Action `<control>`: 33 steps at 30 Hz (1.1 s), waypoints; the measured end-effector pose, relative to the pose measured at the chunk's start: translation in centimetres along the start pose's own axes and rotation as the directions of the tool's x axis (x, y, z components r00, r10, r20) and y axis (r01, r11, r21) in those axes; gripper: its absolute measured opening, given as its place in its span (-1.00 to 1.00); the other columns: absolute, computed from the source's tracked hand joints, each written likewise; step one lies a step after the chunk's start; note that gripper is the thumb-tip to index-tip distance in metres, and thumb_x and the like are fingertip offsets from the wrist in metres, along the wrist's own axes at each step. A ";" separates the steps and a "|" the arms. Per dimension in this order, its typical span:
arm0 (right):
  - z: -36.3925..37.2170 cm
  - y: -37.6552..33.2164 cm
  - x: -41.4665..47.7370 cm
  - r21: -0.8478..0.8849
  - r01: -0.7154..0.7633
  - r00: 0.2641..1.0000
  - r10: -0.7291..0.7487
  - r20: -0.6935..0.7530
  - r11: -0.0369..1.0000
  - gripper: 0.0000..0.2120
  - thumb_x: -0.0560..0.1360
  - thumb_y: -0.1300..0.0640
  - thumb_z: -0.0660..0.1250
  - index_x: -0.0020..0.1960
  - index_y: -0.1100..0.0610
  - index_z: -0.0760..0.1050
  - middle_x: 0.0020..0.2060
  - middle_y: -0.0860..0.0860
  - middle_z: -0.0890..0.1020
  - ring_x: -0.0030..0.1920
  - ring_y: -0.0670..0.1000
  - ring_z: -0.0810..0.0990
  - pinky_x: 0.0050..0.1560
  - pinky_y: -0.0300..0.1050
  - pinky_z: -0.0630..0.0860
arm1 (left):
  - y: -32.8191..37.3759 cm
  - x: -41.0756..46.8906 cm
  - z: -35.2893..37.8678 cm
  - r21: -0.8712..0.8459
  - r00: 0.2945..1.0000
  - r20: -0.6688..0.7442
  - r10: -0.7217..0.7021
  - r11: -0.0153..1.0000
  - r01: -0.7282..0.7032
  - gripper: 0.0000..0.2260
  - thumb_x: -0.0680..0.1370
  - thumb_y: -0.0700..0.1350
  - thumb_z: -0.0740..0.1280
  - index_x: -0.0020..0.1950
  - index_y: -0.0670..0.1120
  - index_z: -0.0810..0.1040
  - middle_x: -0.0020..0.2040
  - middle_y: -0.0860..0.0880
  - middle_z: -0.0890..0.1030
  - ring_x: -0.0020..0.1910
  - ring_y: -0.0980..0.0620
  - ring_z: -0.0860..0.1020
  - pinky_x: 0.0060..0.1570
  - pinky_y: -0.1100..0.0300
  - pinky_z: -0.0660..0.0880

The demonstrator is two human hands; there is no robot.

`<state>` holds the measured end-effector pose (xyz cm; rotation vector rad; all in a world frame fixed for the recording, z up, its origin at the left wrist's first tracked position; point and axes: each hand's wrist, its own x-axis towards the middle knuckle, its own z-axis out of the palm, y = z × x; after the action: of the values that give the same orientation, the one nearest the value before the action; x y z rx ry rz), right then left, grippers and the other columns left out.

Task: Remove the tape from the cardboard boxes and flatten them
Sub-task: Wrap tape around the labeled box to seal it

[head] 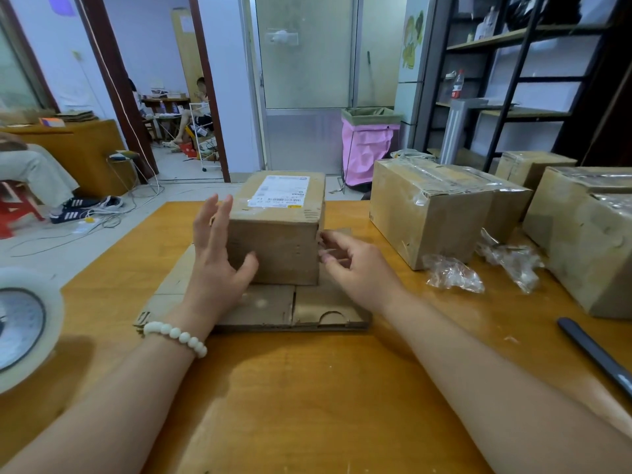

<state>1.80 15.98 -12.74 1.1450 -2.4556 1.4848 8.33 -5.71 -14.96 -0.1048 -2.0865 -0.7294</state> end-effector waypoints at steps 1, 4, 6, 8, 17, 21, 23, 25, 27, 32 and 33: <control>0.1 -0.1 -0.1 0.004 0.003 1.000 -0.003 0.007 1.000 -0.60 0.58 0.21 0.24 0.41 0.13 0.37 0.17 -0.03 0.56 0.13 -0.12 0.53 0.12 -0.37 0.45 | -0.2 0.1 0.1 0.072 0.999 -0.011 0.036 0.997 -0.035 -0.40 0.44 -0.02 0.20 0.48 0.05 0.16 0.48 -0.05 0.10 0.49 0.11 0.04 0.42 0.02 0.06; 0.3 -0.2 -0.1 0.005 0.001 1.000 -0.001 0.013 1.000 -0.59 0.57 0.22 0.25 0.41 0.14 0.37 0.21 0.00 0.56 0.17 -0.11 0.53 0.24 -0.21 0.46 | -0.7 0.1 0.7 0.251 0.992 0.018 0.128 0.959 -0.128 -0.47 0.45 -0.01 0.19 0.43 0.01 0.30 0.46 -0.04 0.15 0.47 -0.12 0.04 0.40 -0.21 0.06; 0.5 0.0 0.0 0.015 -0.007 1.000 0.007 0.002 1.000 -0.60 0.55 0.24 0.26 0.39 0.16 0.41 0.19 0.02 0.59 0.17 -0.07 0.55 0.24 -0.07 0.50 | -0.3 0.1 1.0 0.225 0.995 0.030 0.093 0.970 -0.097 -0.47 0.45 0.11 0.21 0.42 0.07 0.29 0.48 -0.03 0.15 0.49 -0.10 -0.01 0.43 -0.20 -0.03; 0.7 0.1 0.0 0.034 0.004 1.000 -0.004 0.001 0.999 -0.65 0.54 0.26 0.25 0.32 0.17 0.48 0.11 0.02 0.63 0.13 -0.05 0.59 0.21 -0.04 0.52 | 0.5 0.0 1.3 0.184 0.999 0.015 0.033 0.982 -0.035 -0.45 0.43 0.29 0.22 0.36 0.12 0.29 0.51 -0.08 0.14 0.51 -0.07 -0.07 0.45 -0.10 -0.12; 2.1 -1.3 -0.6 0.110 0.066 0.984 -0.083 0.158 0.992 -0.67 0.54 0.39 0.20 0.26 0.20 0.50 0.13 0.06 0.62 0.16 -0.08 0.57 0.25 -0.18 0.47 | 1.1 0.4 1.0 0.024 0.983 -0.034 -0.178 0.984 0.179 -0.22 0.27 0.45 0.31 0.24 -0.09 0.31 0.49 -0.18 0.16 0.54 -0.21 -0.13 0.48 -0.28 -0.07; 2.3 -1.4 -0.7 0.216 0.007 0.982 -0.048 0.184 0.976 -0.58 0.54 0.39 0.17 0.32 0.06 0.39 0.11 0.05 0.56 -0.06 -0.14 0.59 0.05 -0.18 0.54 | 1.3 0.5 1.0 0.032 0.986 -0.068 -0.151 0.988 0.153 -0.27 0.31 0.29 0.31 0.21 -0.26 0.39 0.42 -0.23 0.27 0.50 -0.15 -0.08 0.48 -0.24 -0.07; 2.6 -1.5 -0.7 0.243 0.005 0.981 -0.051 0.186 0.970 -0.59 0.54 0.37 0.17 0.28 -0.01 0.38 0.06 0.04 0.56 -0.07 0.00 0.61 0.06 -0.06 0.56 | 1.0 0.4 1.0 0.031 0.989 -0.069 -0.128 0.991 0.130 -0.30 0.32 0.28 0.31 0.23 -0.23 0.38 0.40 -0.20 0.28 0.49 -0.14 -0.07 0.48 -0.22 -0.08; 2.6 -1.4 -0.6 0.300 -0.017 0.984 -0.036 0.172 0.954 -0.62 0.56 0.35 0.20 0.24 -0.05 0.33 0.01 0.04 0.60 -0.04 -0.01 0.61 0.12 -0.05 0.54 | 0.4 0.4 0.9 0.015 0.996 -0.037 -0.081 0.997 0.082 -0.34 0.33 0.30 0.32 0.25 -0.09 0.32 0.41 -0.10 0.23 0.50 -0.12 -0.09 0.49 -0.13 -0.13; 2.5 -1.1 -0.4 0.359 -0.062 0.988 0.006 0.154 0.931 -0.65 0.57 0.31 0.23 0.23 -0.04 0.30 0.01 0.10 0.62 -0.02 0.00 0.62 0.14 -0.05 0.51 | -0.3 0.2 0.6 0.025 0.998 0.057 -0.015 1.000 0.013 -0.31 0.32 0.41 0.31 0.29 0.05 0.25 0.46 -0.10 0.14 0.53 -0.16 -0.15 0.50 0.07 -0.24; 2.2 -0.5 -0.1 0.364 -0.096 0.990 0.053 0.127 0.926 -0.82 0.57 0.29 0.24 0.14 0.11 0.44 -0.05 0.01 0.66 0.08 0.04 0.61 0.12 -0.15 0.51 | -1.7 -0.2 0.8 0.197 0.969 0.209 0.133 0.965 -0.174 0.06 0.24 0.60 0.23 0.50 0.00 -0.02 0.55 -0.22 -0.09 0.51 -0.35 -0.27 0.48 -0.22 -0.25; 2.2 -0.5 -0.1 0.368 -0.094 0.991 0.053 0.120 0.925 -0.84 0.57 0.29 0.24 0.12 0.12 0.46 -0.08 -0.02 0.66 0.08 0.02 0.61 0.12 -0.18 0.51 | -1.8 -0.2 1.0 0.224 0.966 0.217 0.138 0.957 -0.187 0.09 0.23 0.60 0.23 0.52 -0.01 -0.07 0.55 -0.24 -0.11 0.50 -0.37 -0.28 0.46 -0.27 -0.23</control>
<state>2.84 14.18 -13.57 1.2283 -2.3690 2.0318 7.17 -6.63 -16.38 -0.2188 -2.3091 -0.3715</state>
